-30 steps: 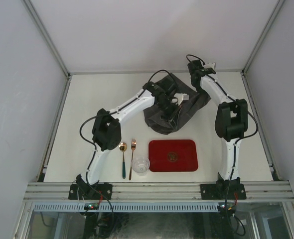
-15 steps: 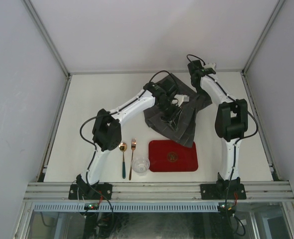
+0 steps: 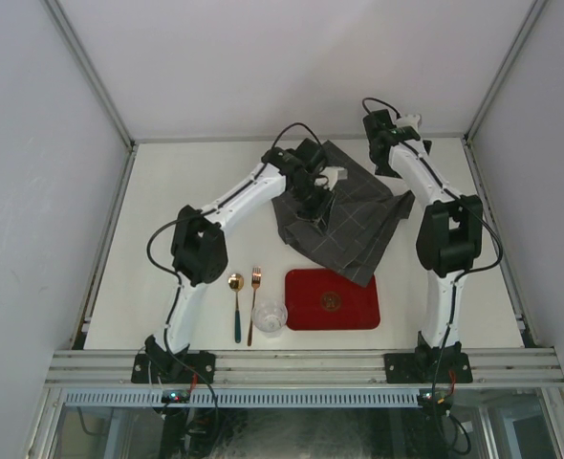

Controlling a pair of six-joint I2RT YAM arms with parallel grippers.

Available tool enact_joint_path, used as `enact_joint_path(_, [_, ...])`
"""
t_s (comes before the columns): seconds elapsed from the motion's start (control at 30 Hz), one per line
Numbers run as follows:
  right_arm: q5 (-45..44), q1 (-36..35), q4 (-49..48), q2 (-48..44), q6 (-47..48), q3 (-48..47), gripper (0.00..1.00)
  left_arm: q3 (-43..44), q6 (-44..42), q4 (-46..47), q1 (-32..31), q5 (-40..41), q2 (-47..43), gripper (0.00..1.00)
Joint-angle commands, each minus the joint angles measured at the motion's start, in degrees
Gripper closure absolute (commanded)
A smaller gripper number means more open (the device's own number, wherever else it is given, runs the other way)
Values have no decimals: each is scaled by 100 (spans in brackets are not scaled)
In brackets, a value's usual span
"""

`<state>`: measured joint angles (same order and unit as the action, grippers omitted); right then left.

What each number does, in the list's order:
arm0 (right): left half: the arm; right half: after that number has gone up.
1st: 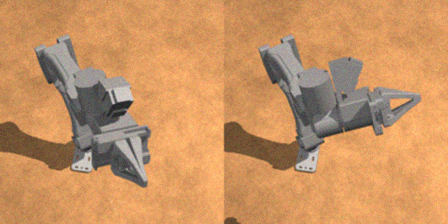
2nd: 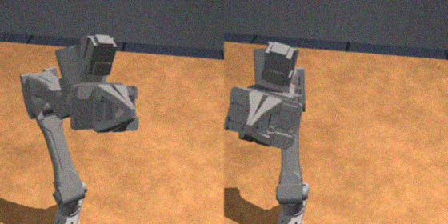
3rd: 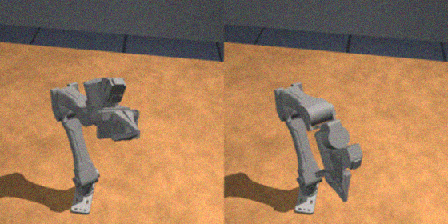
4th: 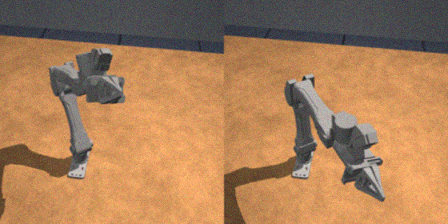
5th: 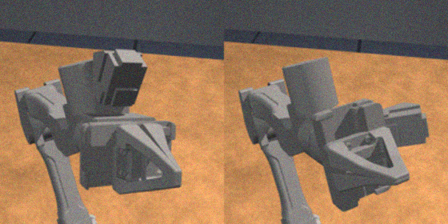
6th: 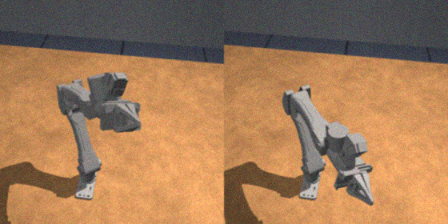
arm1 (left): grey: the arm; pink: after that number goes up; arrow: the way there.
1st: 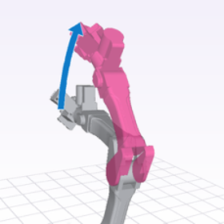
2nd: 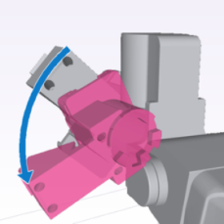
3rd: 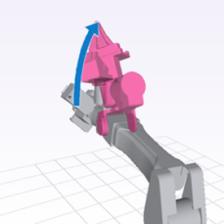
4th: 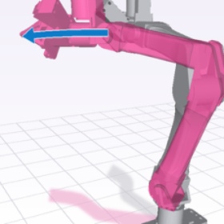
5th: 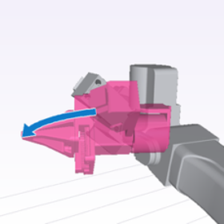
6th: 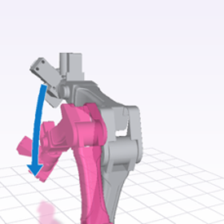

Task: Set the dinner table for one person
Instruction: Flatten out the napkin at the center of the board.

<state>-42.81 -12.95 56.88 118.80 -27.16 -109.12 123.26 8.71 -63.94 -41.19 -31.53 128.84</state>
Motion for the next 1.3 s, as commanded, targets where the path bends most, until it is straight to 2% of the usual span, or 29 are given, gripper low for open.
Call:
enact_joint_path(0.0, [91, -77, -244, -507, -4, 53, 18, 203, 312, 223, 509, 412, -414, 80])
enact_joint_path(0.33, [2358, -314, -1273, -64, 387, -127, 17, 913, 630, 74, 1585, 905, 106, 73])
enact_joint_path(0.47, [3224, -427, -1507, 385, 431, -395, 18, 1139, 708, 25, 1792, 1016, 389, 72])
enact_joint_path(0.6, [3628, -549, -1488, 788, 429, -731, 17, 1390, 761, -39, 1866, 1080, 680, 71])
enact_joint_path(0.93, [3593, -800, -1232, 1175, 365, -716, 15, 1395, 771, 0, 1899, 1158, 945, 70])
enact_joint_path(1.27, [3469, -980, -1401, 707, 351, 142, 15, 1420, 985, 104, 1926, 911, 1349, 70])
